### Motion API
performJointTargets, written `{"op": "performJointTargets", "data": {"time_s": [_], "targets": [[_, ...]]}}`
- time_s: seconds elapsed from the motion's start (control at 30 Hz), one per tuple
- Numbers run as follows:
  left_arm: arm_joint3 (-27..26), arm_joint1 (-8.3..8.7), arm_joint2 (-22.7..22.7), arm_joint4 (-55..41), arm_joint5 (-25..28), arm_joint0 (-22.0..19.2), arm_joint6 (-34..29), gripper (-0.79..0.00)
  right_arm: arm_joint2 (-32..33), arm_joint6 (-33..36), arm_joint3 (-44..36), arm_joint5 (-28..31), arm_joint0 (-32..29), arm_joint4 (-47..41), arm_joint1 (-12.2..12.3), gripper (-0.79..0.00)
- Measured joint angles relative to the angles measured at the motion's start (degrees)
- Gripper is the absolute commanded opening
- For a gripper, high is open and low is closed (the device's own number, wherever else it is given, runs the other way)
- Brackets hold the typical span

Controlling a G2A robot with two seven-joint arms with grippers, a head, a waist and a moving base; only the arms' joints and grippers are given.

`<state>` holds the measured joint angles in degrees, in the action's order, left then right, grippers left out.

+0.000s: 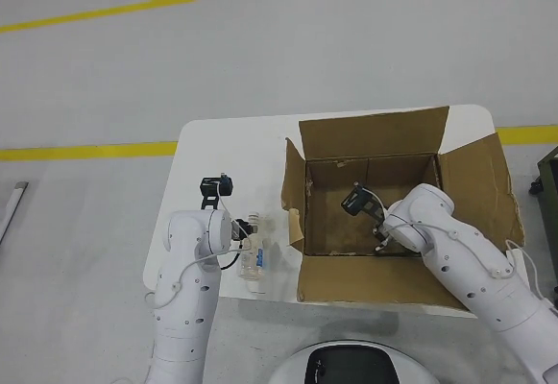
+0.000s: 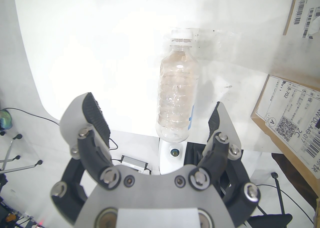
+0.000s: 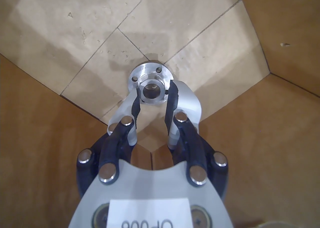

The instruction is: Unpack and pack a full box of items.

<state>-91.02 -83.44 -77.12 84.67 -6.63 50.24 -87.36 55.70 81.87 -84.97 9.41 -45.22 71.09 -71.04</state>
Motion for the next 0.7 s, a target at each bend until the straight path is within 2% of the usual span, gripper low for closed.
{"op": "performJointTargets", "data": {"time_s": [0.7], "targets": [[0.0,0.0,0.0,0.0,0.0,0.0,0.0,0.0,-0.2,-1.4,2.9,-0.1,0.1,0.4,-0.5,-0.539]]}}
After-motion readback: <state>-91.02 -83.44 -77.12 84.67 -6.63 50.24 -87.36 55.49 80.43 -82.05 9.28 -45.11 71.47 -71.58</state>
